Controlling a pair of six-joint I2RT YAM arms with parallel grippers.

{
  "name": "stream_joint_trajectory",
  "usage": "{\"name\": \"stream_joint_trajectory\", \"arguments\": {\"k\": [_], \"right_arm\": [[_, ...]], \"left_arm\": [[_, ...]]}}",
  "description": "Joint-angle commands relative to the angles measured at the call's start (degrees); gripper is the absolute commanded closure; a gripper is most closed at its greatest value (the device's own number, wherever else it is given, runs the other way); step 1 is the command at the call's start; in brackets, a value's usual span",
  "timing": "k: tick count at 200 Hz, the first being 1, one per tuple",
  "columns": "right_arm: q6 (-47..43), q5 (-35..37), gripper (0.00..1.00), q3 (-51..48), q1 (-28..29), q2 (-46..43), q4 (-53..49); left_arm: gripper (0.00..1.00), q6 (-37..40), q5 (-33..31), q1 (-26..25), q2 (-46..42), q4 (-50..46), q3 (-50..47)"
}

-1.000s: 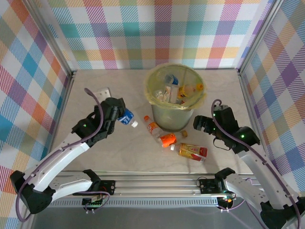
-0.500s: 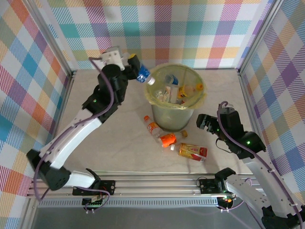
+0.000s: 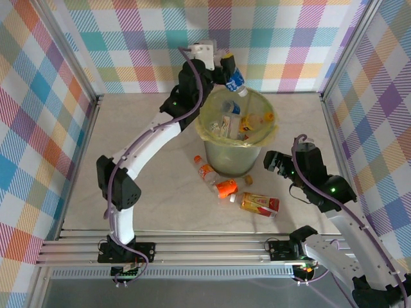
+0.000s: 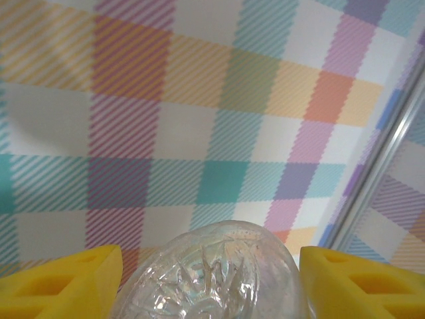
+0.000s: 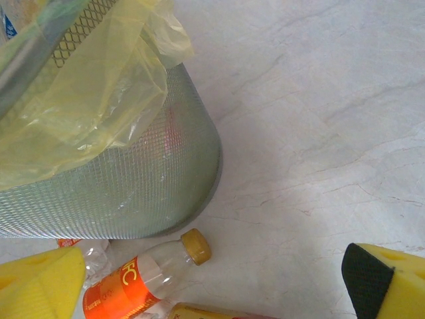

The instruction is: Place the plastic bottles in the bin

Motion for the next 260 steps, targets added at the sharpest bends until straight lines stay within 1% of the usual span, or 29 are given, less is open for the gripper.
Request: {"name": "stream_joint_trajectory", "arguments": {"k": [1,25,45,65,89,111,123,148,158,223,248,260], "right_arm": [[1.2,0.4,0.00,1.2,0.3,-0.4,0.1],[1.7,0.6,0.00,1.0,0.3,-0.5,0.1],[1.8,0.5,0.00,1.0,0.3,-0.3,0.2],[1.7,0.3,0.00,1.0,0.3,0.0,0.4],[1.7,0.2,0.00,0.7,0.3,0.1,0.4],[1.7,0.4,0.00,0.7,0.3,0.1,0.3],[1.7,0.3,0.00,0.6,0.3,0.1,0.3],[1.7,0.4,0.00,0.6,0.3,0.0,0.2],[1.7,0.4,0.00,0.6,0.3,-0.2,0.2],[1.8,-0.1,0.00,0.8,0.3,0.3,0.5],[1.7,-0.4,0.00,1.0,0.3,0.8,0.5],[1.7,-0.7,0.00,1.1,0.3,0.8,0.5]], "left_arm": [[0.46,2.6,5.1,-0.4,2.4,-0.4,3.3],[0.44,3.7,7.2,-0.9,4.1,0.3,3.0],[0.42,5.8,8.5,-1.6,5.4,3.0,1.8],[0.39,9.1,8.3,-2.7,6.1,6.9,-0.6],[0.36,14.0,6.5,-4.5,6.6,11.4,-3.4],[0.29,16.8,5.5,-5.7,7.0,13.4,-5.0],[0.23,17.6,5.6,-6.1,7.0,14.1,-5.8],[0.18,18.4,5.6,-6.5,5.9,15.8,-8.2],[0.15,18.5,5.6,-6.6,5.3,16.3,-9.2],[0.15,18.4,4.1,-6.6,0.1,17.6,-14.2],[0.16,16.8,-0.2,-6.6,-1.2,15.0,-13.5],[0.17,15.6,-2.7,-6.6,-1.3,12.0,-11.8]]}}
